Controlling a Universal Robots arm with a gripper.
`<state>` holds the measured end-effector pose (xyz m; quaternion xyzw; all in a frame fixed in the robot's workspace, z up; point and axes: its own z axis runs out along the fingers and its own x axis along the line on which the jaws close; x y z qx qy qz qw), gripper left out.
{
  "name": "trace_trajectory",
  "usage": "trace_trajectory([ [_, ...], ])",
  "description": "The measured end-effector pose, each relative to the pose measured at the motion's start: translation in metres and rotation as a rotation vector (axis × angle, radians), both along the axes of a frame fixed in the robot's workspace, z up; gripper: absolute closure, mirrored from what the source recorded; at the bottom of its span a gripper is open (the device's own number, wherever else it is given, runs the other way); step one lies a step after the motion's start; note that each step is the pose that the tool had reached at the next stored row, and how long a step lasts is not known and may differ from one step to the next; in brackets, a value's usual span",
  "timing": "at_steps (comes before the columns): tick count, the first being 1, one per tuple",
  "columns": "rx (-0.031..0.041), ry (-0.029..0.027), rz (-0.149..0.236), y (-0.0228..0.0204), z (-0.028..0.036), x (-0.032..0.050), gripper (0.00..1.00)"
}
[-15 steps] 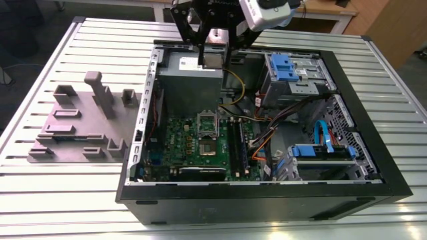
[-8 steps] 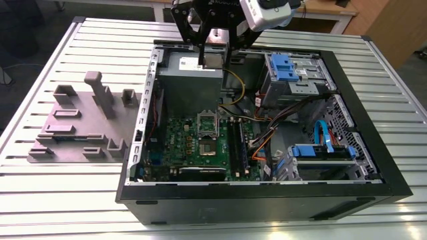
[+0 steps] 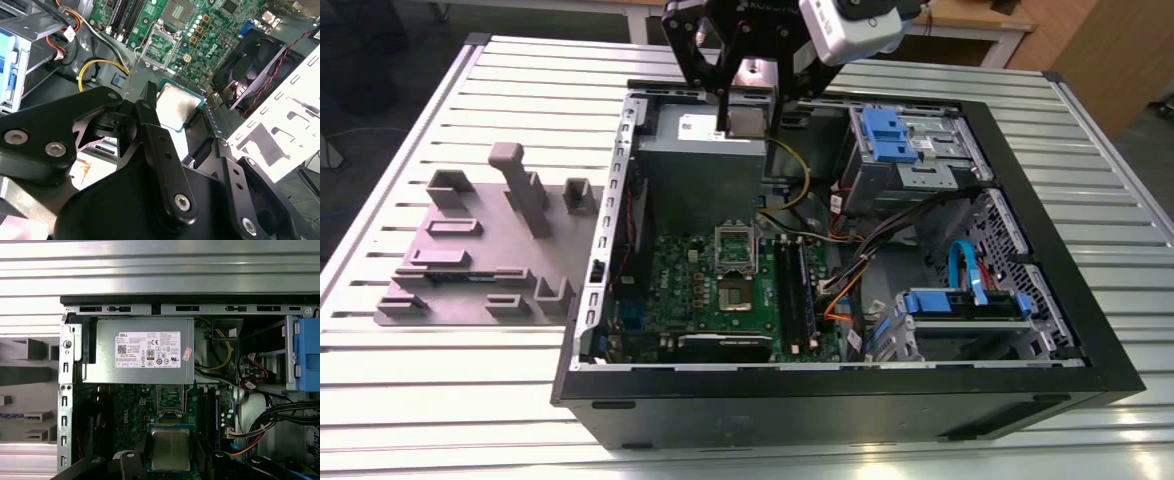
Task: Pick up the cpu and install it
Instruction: 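Place the cpu into insertion slot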
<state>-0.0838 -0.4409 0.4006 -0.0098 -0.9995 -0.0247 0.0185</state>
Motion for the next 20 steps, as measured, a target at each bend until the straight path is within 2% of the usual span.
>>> trace_trajectory([
  [20,-0.0003,0.0001,0.000,-0.0013,-0.0043,0.0000,0.53],
])
